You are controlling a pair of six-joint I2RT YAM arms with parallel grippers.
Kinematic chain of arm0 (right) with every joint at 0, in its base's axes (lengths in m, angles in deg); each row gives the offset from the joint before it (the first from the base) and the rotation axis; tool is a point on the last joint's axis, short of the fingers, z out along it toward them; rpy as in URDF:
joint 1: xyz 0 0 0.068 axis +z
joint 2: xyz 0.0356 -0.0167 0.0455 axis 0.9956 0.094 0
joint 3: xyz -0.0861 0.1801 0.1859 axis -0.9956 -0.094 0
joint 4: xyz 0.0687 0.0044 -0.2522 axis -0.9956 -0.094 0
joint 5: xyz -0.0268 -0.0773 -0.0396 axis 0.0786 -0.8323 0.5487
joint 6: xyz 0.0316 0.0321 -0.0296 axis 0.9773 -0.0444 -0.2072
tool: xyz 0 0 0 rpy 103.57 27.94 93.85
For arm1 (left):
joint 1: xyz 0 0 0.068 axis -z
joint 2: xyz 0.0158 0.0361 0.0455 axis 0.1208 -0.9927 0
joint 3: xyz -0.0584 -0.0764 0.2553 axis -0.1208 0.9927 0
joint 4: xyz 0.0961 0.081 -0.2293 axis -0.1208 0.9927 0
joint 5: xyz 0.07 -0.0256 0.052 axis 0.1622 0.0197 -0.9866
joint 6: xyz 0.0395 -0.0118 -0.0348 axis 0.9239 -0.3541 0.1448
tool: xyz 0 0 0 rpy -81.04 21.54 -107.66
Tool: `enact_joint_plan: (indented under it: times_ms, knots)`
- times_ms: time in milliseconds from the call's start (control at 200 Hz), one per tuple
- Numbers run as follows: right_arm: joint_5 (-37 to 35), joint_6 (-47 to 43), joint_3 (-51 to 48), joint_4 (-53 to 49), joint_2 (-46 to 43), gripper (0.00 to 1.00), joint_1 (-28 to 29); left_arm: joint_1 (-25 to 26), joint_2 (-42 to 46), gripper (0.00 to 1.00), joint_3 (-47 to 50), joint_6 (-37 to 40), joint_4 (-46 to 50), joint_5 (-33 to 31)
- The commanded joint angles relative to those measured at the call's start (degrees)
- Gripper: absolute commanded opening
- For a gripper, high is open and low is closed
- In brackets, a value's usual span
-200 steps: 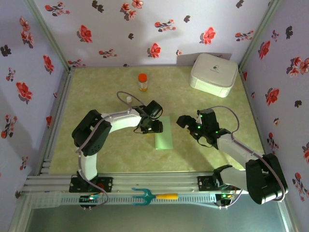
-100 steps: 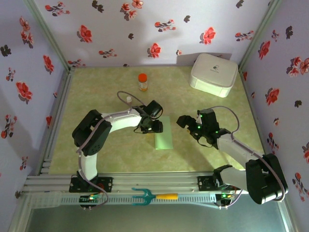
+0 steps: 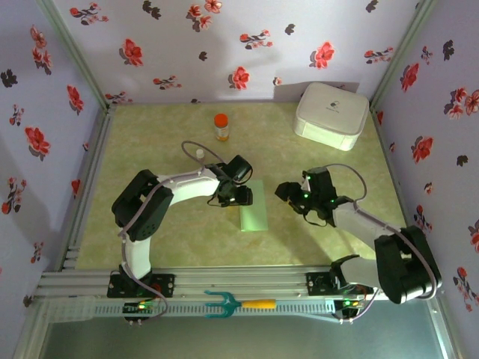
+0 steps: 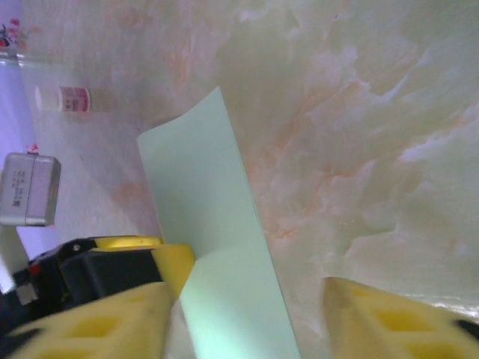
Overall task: Fold a paper plane with a square sheet of paper (pick it up from the middle)
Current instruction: First fold the square sheet of paper in half at the center of the table, then hold the square sheet of paper at the center of the table.
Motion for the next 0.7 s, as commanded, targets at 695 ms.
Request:
enact_joint_plan:
  times_ms: [695]
  knots:
    - [3.05,-4.21,13.18,-2.11,21.4,0.0,8.53,-0.4,-4.86,0.56,1.88,1.73,-0.75,-2.08]
